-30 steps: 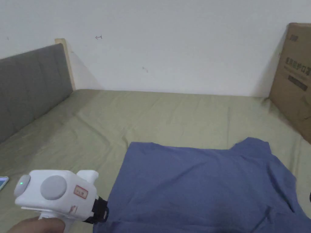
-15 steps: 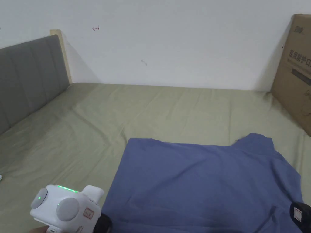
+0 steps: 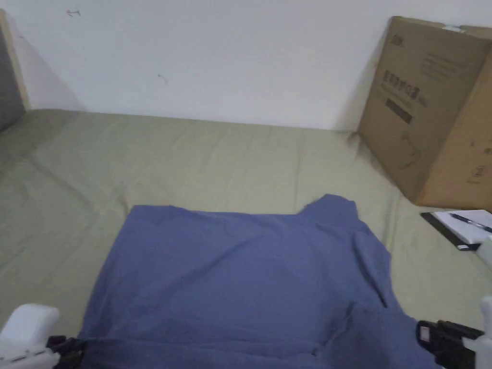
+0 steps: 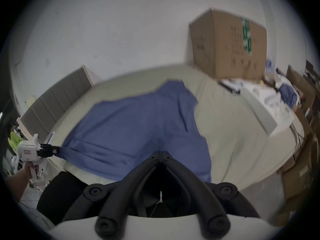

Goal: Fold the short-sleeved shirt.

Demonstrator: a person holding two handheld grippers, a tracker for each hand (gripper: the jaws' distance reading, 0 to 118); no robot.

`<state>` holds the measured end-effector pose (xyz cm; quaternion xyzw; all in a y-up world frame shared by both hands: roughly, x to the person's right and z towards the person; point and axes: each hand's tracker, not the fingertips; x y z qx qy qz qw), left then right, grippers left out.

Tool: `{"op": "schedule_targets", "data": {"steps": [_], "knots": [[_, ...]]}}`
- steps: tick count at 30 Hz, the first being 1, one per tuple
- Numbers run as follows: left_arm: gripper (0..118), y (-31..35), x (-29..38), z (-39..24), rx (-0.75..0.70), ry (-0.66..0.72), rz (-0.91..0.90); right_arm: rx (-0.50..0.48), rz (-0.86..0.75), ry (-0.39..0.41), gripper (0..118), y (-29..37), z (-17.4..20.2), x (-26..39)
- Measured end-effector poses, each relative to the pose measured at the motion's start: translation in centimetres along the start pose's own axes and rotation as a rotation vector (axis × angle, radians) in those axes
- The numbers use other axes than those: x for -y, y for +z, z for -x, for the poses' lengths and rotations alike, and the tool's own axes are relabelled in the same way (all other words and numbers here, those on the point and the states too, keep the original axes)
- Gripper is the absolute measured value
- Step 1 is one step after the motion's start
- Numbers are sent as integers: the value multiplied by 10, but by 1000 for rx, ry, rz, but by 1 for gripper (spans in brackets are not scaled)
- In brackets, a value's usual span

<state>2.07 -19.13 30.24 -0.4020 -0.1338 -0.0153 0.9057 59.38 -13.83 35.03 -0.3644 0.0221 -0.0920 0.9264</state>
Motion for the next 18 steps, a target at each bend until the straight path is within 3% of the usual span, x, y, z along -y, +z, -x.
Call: {"op": "schedule_targets", "data": {"steps": [1, 2, 3, 4, 6, 7, 12, 13, 15, 16, 17, 18], "knots": [[1, -1, 1, -3, -2, -5, -4, 22, 26, -7, 2, -6, -9, 3], [1, 0, 3, -4, -2, -11, -10, 36, 56, -7, 22, -13, -16, 6], [1, 0, 4, -5, -1, -16, -17, 39, 106, 9, 62, -20, -23, 9], [1, 0, 4, -4, 5, -13, -15, 45, 150, 21, 116, -28, -28, 13], [1, 0, 5, -9, 5, 2, -12, 97, 278, 36, 112, -47, -34, 23], [1, -1, 6, -8, -2, 12, -8, 89, 217, 32, 110, -43, -36, 29], [1, -1, 9, -3, 4, 83, 4, 115, 312, 49, 103, -66, -44, 49], [1, -2, 9, -2, 8, 94, 6, 113, 316, 44, 95, -69, -46, 51], [1, -2, 9, -2, 13, 105, 17, 116, 324, 47, 53, -70, -45, 53], [1, -2, 9, -2, 12, 104, 22, 157, 308, 86, 36, -67, -44, 53], [1, -3, 9, -2, 11, 101, 26, 123, 299, 87, 15, -65, -44, 50], [1, -2, 9, -3, 11, 96, 28, 65, 279, 87, 7, -63, -43, 48]]}}
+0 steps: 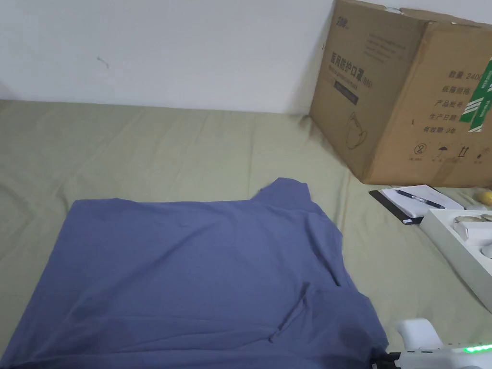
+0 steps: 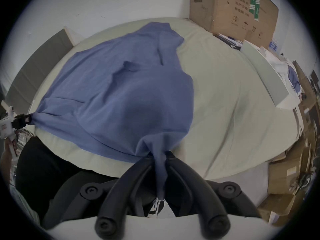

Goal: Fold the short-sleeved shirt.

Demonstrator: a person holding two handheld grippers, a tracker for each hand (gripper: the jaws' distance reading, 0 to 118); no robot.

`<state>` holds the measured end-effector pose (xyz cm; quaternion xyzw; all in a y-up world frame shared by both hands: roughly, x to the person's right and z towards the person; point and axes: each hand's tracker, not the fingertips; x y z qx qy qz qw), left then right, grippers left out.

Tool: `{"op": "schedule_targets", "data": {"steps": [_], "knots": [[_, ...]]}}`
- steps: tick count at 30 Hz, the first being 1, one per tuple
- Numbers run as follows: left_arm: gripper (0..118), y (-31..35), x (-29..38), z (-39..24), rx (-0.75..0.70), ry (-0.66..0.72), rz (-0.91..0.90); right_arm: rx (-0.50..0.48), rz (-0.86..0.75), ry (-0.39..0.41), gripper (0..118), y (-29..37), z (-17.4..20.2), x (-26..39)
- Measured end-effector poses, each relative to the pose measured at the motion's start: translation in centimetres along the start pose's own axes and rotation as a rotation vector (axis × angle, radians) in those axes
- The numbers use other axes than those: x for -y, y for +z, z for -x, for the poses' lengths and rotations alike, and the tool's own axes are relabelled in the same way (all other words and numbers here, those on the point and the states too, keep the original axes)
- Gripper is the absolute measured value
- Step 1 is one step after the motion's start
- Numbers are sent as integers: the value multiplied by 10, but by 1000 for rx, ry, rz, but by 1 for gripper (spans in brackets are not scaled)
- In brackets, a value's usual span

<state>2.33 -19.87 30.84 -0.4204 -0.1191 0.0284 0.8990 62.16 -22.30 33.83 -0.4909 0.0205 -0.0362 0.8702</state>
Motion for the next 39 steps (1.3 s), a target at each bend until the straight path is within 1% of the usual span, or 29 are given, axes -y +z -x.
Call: {"op": "schedule_targets", "data": {"steps": [1, 2, 3, 6, 10, 14, 17, 20, 24, 26, 27, 30, 32, 33, 34, 35, 36, 37, 38, 39], "knots": [[1, 1, 0, -1, -2, -5, -2, 48, -20, 27, 7, 4, 3, -1], [1, 3, 0, -2, -1, -7, -3, 87, -22, 76, 7, 7, 6, -1], [1, 4, 0, -1, 2, -7, -9, 73, -18, 102, 7, 10, 7, -2], [1, 12, 2, -2, -14, -30, -19, 50, -16, 92, 7, 24, 3, 0], [1, 29, 2, -3, 2, -36, -39, -2, -42, 33, 7, 46, -3, 3], [1, 42, -13, -9, 2, -65, -49, 18, -54, -11, 7, 68, 5, -6], [1, 41, -40, -9, -14, -74, -42, 20, -60, -10, 7, 80, 11, -26], [1, 22, -71, -3, -26, -89, -9, 50, -53, 36, 7, 81, 15, -60], [1, -22, -112, 8, -36, -98, 59, 38, -42, 53, 7, 57, 10, -118], [1, -53, -131, 10, -46, -102, 87, 19, -28, 24, 7, 28, 2, -150], [1, -68, -137, 12, -43, -102, 89, 24, -13, 2, 7, 13, 1, -165], [1, -108, -157, 18, -47, -78, 103, 59, 17, -18, 7, -33, 2, -202], [2, -127, -166, 25, -33, -11, 111, 91, 47, -31, 8, -58, 3, -219], [10, -133, -170, 27, -30, 9, 113, 92, 57, -42, 11, -70, 3, -225], [31, -138, -172, 28, -41, 6, 103, 96, 60, -59, 18, -81, -1, -229], [54, -140, -172, 28, -63, 0, 87, 115, 43, -73, 28, -86, -2, -230], [80, -143, -172, 29, -79, -7, 68, 135, 14, -82, 42, -91, -2, -232], [108, -144, -171, 30, -84, -8, 47, 166, -30, -86, 73, -92, -2, -232], [117, -143, -170, 31, -91, 0, 25, 202, -78, -94, 99, -89, -2, -229], [117, -138, -167, 31, -99, 18, -13, 234, -128, -103, 110, -86, -1, -227]]}}
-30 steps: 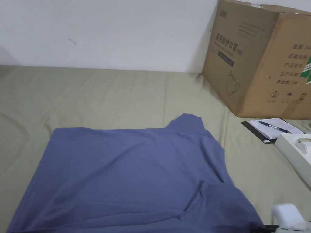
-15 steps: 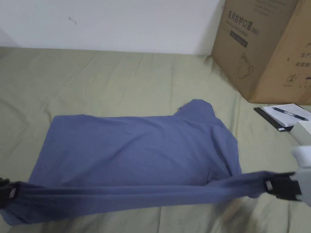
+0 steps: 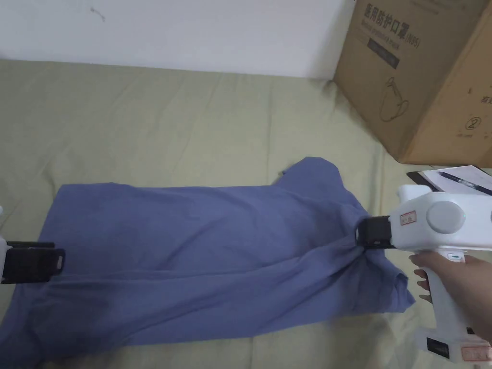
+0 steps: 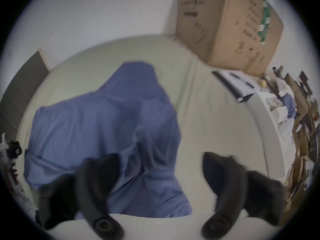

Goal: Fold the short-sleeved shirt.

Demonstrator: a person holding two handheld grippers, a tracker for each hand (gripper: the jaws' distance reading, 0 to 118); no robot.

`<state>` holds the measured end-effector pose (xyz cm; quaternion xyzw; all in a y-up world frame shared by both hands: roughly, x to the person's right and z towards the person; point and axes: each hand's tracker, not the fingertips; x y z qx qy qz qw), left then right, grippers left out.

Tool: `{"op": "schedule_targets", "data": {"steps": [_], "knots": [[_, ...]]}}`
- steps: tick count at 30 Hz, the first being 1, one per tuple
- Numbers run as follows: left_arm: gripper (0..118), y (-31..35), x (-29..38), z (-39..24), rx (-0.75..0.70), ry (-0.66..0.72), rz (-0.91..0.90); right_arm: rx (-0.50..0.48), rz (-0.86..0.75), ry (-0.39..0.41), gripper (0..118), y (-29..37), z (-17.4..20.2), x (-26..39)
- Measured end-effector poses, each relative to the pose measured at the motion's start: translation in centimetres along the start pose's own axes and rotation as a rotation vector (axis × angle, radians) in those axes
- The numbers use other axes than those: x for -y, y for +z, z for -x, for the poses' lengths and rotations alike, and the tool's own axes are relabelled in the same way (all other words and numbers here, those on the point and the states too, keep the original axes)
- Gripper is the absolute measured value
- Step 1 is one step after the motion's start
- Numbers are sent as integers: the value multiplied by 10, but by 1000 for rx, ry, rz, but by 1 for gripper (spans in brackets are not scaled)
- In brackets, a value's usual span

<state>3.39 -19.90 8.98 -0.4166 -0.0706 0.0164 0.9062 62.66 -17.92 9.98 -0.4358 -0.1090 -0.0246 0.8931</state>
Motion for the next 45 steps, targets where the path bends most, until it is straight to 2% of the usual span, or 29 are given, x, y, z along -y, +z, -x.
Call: {"op": "schedule_targets", "data": {"steps": [4, 7, 11, 12, 14, 15, 16, 17, 18, 20, 22, 25, 28, 30, 32, 34, 35, 36, 37, 38, 39, 42, 45], "knots": [[117, 34, 7, -3, 114, 70, -112, -53, -258, -103, 112, 46, -13, 16], [117, 74, 22, -15, 152, 88, -210, -90, -331, -105, 112, 94, -14, 38], [116, 136, 56, -36, 156, 97, -322, -241, -563, -108, 109, 172, -8, 91], [110, 153, 70, -39, 168, 106, -387, -268, -616, -102, 104, 190, -4, 107], [71, 182, 93, -48, 158, 110, -498, -284, -706, -98, 84, 221, 5, 135], [41, 195, 107, -55, 114, 95, -570, -282, -741, -104, 67, 229, 8, 147], [2, 206, 118, -61, 53, 91, -635, -287, -761, -106, 40, 239, 13, 158], [0, 217, 126, -64, 2, 94, -668, -275, -763, -107, 13, 245, 18, 166], [0, 227, 134, -64, 31, 127, -712, -250, -779, -114, 0, 252, 23, 174], [0, 241, 140, -64, 49, 159, -765, -268, -801, -143, 0, 256, 26, 186], [0, 258, 136, -65, -73, 154, -787, -342, -770, -180, 0, 257, 25, 188], [0, 262, 106, -48, -46, 179, -699, -315, -732, -131, 0, 262, 29, 181], [0, 228, 51, -24, 44, 183, -293, -372, -732, -100, 0, 270, 31, 177], [0, 180, 24, -6, -13, 193, 71, -411, -704, -85, 0, 269, 33, 177], [0, 141, 20, 7, 60, 199, 155, -428, -659, -49, 0, 270, 42, 173], [0, 107, 18, 17, 25, 243, 278, -430, -621, -6, 0, 262, 47, 175], [10, 93, 18, 20, 21, 244, 319, -427, -603, 12, 0, 262, 50, 174], [36, 85, 23, 17, 13, 227, 335, -416, -587, 29, 0, 258, 52, 175], [86, 75, 24, 19, 25, 226, 311, -408, -571, 40, 0, 253, 54, 176], [113, 67, 25, 21, 36, 233, 315, -408, -560, 44, 0, 250, 55, 177], [118, 57, 27, 23, 40, 270, 336, -407, -546, 47, 0, 247, 56, 175], [114, 46, 35, 23, 35, 298, 333, -411, -513, 48, 0, 236, 58, 172], [114, 28, 44, 13, -16, 240, 439, -415, -490, 45, 0, 226, 59, 162]]}}
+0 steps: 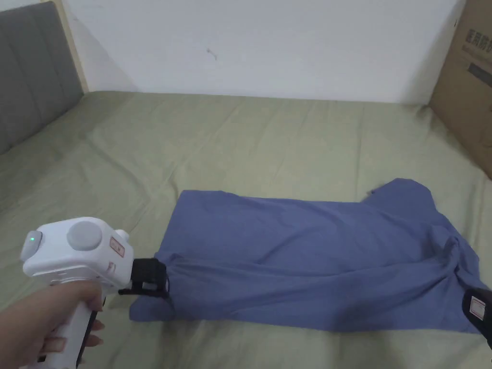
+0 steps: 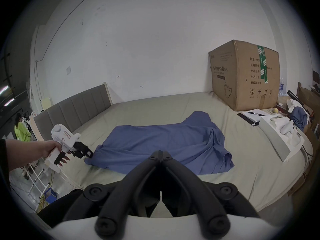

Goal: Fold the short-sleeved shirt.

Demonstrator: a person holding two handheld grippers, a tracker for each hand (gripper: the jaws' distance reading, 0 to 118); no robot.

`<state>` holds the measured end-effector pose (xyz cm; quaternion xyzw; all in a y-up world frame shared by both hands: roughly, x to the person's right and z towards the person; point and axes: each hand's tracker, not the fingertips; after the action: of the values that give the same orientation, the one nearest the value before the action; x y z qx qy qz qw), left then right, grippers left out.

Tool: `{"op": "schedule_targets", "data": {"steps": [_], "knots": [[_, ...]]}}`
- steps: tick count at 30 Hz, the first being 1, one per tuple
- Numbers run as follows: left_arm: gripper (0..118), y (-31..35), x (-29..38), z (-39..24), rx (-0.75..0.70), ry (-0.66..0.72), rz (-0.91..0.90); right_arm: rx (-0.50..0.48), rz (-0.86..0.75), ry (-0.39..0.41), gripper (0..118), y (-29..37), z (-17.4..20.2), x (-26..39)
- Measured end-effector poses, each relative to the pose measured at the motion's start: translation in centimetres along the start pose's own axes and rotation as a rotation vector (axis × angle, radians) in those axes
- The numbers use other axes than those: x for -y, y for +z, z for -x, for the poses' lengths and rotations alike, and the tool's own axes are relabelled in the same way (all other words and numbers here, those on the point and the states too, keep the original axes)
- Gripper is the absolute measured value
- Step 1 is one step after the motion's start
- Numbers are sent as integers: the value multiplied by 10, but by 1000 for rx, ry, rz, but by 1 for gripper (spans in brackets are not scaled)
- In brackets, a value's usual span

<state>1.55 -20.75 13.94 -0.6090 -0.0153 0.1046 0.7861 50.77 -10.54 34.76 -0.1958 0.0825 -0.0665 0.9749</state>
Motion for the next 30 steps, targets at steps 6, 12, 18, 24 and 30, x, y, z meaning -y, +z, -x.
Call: {"op": "schedule_targets", "data": {"steps": [6, 12, 18, 24, 30], "knots": [[109, -16, 11, -34, -143, -230, 71, -9, 21, -32, 0, -22, -1, -5], [4, 8, 17, -40, -27, -394, -22, -21, 17, -41, 0, -26, -2, -8], [4, 28, 17, -38, -42, -349, -168, 29, -24, -8, 0, -22, -40, -44], [4, 49, 20, -38, 20, -265, -234, 47, 524, -159, 0, -104, -135, -87], [4, 50, 26, -39, 23, -268, -278, 64, 706, -326, 63, -167, -189, -65]]}}
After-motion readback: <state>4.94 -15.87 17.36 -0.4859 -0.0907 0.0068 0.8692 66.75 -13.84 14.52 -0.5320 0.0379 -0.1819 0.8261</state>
